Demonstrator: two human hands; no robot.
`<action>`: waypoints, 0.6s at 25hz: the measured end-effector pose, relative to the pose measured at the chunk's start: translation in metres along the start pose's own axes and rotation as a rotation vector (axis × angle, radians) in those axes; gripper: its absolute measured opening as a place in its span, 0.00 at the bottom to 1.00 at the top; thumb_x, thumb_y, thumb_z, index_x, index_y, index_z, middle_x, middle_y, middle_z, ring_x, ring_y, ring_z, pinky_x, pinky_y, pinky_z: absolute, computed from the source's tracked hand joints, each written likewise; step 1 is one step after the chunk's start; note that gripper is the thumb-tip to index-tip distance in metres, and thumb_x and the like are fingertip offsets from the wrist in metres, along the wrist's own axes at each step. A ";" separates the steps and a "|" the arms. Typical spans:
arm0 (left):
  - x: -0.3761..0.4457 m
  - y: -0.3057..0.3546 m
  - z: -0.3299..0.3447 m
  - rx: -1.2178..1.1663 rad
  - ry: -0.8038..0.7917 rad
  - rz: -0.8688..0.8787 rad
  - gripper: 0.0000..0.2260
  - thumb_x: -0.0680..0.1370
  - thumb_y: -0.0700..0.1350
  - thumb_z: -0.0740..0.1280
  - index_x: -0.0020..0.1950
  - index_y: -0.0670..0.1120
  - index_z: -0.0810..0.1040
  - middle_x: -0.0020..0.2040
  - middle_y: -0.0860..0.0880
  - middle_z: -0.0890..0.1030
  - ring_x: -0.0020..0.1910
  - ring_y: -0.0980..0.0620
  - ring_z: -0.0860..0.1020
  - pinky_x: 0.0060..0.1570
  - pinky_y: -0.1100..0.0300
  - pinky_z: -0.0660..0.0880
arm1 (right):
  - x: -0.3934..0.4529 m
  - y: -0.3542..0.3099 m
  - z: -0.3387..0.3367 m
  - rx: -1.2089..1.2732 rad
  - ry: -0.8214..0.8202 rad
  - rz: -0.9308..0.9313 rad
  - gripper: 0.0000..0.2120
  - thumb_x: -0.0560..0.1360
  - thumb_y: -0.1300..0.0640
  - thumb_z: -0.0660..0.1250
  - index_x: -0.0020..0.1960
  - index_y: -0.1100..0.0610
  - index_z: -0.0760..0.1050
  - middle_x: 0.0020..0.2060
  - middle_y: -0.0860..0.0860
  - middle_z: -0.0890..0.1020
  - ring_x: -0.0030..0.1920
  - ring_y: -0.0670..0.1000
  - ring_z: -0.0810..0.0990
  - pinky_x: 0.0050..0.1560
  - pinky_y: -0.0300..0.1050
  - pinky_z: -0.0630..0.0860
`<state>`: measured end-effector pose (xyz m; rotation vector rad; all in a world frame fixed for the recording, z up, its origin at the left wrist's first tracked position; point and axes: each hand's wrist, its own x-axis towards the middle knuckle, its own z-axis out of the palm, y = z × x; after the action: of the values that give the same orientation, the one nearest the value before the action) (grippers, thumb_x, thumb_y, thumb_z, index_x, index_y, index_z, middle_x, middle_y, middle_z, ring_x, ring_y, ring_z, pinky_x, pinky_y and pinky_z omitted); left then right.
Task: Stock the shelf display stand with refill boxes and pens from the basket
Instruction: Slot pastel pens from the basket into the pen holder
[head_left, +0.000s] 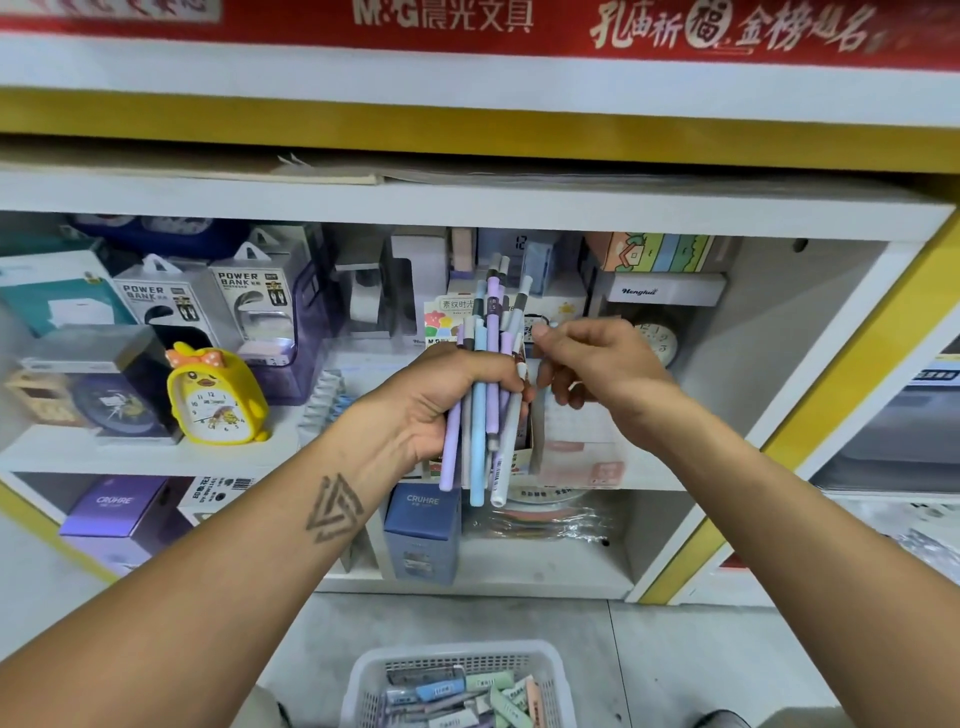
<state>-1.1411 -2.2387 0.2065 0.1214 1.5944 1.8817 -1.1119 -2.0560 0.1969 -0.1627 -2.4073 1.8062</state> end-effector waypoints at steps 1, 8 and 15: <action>0.000 0.000 0.002 0.003 0.003 0.009 0.07 0.66 0.31 0.69 0.43 0.36 0.84 0.42 0.35 0.82 0.35 0.42 0.81 0.39 0.53 0.80 | -0.004 -0.004 -0.002 0.078 -0.086 0.064 0.17 0.76 0.47 0.72 0.45 0.63 0.82 0.34 0.57 0.84 0.28 0.49 0.75 0.28 0.42 0.69; 0.006 0.001 0.014 0.016 0.064 0.067 0.05 0.68 0.30 0.69 0.41 0.36 0.83 0.39 0.35 0.82 0.36 0.41 0.82 0.40 0.51 0.81 | -0.015 -0.011 -0.015 0.416 -0.101 0.206 0.06 0.72 0.63 0.75 0.47 0.64 0.83 0.37 0.59 0.84 0.30 0.49 0.77 0.28 0.38 0.72; 0.014 0.008 0.013 0.051 0.065 0.045 0.03 0.62 0.35 0.72 0.32 0.41 0.84 0.36 0.38 0.82 0.36 0.43 0.82 0.43 0.52 0.81 | -0.009 -0.011 -0.050 0.222 0.316 -0.099 0.05 0.77 0.68 0.69 0.52 0.68 0.78 0.31 0.55 0.83 0.30 0.50 0.81 0.36 0.41 0.80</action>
<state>-1.1493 -2.2201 0.2120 0.1200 1.6974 1.8977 -1.0953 -2.0132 0.2207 -0.2773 -1.9554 1.8298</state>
